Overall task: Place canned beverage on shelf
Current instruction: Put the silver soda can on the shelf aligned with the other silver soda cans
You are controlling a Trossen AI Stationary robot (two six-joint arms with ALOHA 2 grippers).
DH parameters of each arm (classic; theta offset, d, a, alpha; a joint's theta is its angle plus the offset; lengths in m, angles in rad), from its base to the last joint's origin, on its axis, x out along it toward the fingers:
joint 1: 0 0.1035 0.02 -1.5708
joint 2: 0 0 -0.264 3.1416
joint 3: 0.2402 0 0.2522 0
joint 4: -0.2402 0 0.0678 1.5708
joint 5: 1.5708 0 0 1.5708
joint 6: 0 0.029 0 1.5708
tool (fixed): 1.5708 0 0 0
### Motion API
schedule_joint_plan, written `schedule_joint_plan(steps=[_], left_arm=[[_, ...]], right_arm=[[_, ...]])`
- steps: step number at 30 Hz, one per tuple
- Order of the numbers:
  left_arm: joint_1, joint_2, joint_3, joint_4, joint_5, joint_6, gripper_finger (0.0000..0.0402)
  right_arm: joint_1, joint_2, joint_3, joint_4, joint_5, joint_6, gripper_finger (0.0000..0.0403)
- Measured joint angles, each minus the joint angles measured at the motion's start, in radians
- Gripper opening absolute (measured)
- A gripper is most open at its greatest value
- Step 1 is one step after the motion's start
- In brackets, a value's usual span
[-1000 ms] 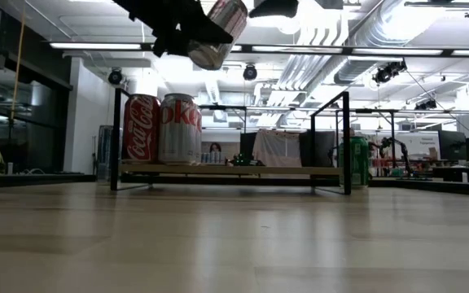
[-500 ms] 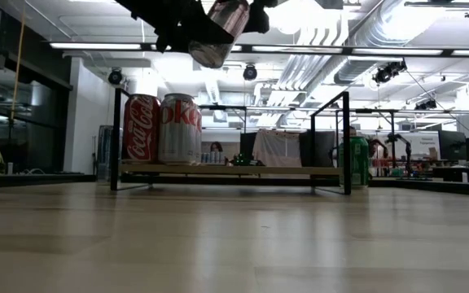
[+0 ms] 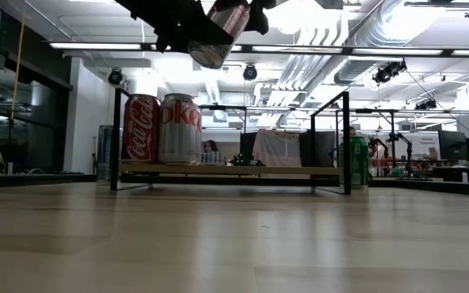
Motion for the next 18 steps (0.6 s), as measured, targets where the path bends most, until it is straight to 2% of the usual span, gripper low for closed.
schedule_joint_plan(steps=[2,8,14,18], left_arm=[[0.0,0.0,0.0,-0.001,0.0,0.003,0.019],[0.0,0.001,-0.005,0.006,0.007,0.001,0.0195],[0.002,-0.006,-0.006,0.01,0.114,0.02,0.0269],[0.002,-0.04,0.019,-0.055,0.156,0.016,0.0289]], right_arm=[[0.0,0.0,0.0,-0.002,0.0,0.0,0.0289],[0.0,0.0,0.0,-0.009,0.0,-0.002,0.0286],[0.002,0.0,-0.002,-0.042,-0.013,-0.028,0.0286],[0.001,-0.016,-0.003,-0.122,-0.007,-0.061,0.0286]])
